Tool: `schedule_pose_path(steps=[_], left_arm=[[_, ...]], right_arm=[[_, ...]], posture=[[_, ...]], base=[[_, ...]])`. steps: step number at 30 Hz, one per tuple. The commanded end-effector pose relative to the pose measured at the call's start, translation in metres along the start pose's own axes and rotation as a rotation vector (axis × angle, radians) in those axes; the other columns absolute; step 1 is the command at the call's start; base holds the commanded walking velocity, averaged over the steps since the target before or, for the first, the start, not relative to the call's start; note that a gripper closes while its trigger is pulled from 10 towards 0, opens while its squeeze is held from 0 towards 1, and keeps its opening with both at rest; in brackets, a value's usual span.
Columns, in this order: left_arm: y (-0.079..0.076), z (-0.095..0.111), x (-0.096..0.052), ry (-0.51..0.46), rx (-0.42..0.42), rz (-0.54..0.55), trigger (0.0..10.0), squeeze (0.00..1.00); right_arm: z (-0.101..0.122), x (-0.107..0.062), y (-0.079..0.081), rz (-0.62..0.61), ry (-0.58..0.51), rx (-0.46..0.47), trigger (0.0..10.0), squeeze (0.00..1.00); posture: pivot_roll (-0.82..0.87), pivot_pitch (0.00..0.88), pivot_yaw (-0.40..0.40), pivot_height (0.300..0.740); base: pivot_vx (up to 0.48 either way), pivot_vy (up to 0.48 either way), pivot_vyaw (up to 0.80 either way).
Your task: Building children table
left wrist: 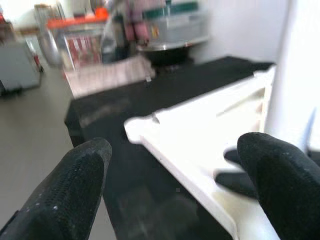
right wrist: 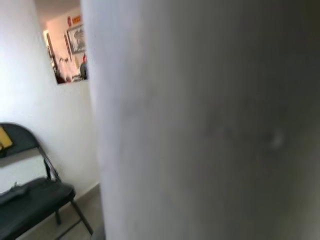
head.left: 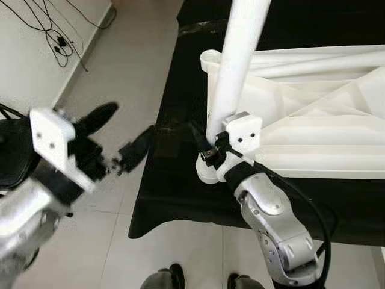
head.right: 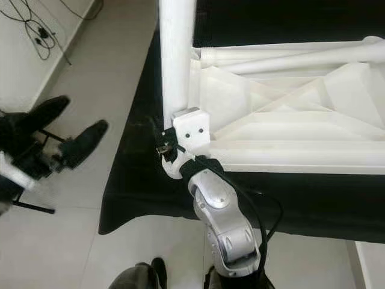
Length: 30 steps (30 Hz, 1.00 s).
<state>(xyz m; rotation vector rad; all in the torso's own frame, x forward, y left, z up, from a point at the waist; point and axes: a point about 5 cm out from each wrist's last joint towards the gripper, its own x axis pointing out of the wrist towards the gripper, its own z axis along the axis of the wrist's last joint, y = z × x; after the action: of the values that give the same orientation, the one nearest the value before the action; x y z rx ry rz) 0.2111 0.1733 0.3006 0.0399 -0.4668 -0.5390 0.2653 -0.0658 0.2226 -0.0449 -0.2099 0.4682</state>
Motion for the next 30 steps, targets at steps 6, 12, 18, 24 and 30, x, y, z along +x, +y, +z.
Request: schedule_pose_path(steps=[6,12,18,24,30], left_arm=[[0.003,0.012,0.013,-0.017,-0.086,-0.088,10.0,0.00],[-0.018,0.030,0.037,-0.022,-0.251,-0.446,10.0,0.00],[-0.029,0.039,0.057,-0.001,-0.265,-0.652,10.0,0.00],[-0.029,0.039,0.076,0.017,-0.185,-0.655,10.0,0.00],[-0.023,0.038,0.090,0.025,-0.115,-0.573,10.0,0.00]], right_arm=[[-0.024,-0.005,0.027,0.199,0.104,0.044,10.0,0.00],[-0.029,-0.009,0.043,0.302,0.104,-0.008,10.0,0.00],[-0.036,-0.008,0.048,0.322,0.115,-0.046,10.0,0.00],[-0.036,-0.007,0.049,0.326,0.116,-0.044,10.0,0.00],[-0.035,-0.007,0.050,0.330,0.114,-0.042,10.0,0.00]], posture=[[0.11,0.225,0.103,0.740],[0.11,0.211,0.109,0.740],[0.10,0.204,0.116,0.740],[0.10,0.203,0.123,0.740],[0.10,0.206,0.123,0.740]], base=[[0.000,0.000,0.00],[0.000,0.000,0.00],[0.000,0.000,0.00],[0.000,0.000,0.00],[0.000,0.000,0.00]])
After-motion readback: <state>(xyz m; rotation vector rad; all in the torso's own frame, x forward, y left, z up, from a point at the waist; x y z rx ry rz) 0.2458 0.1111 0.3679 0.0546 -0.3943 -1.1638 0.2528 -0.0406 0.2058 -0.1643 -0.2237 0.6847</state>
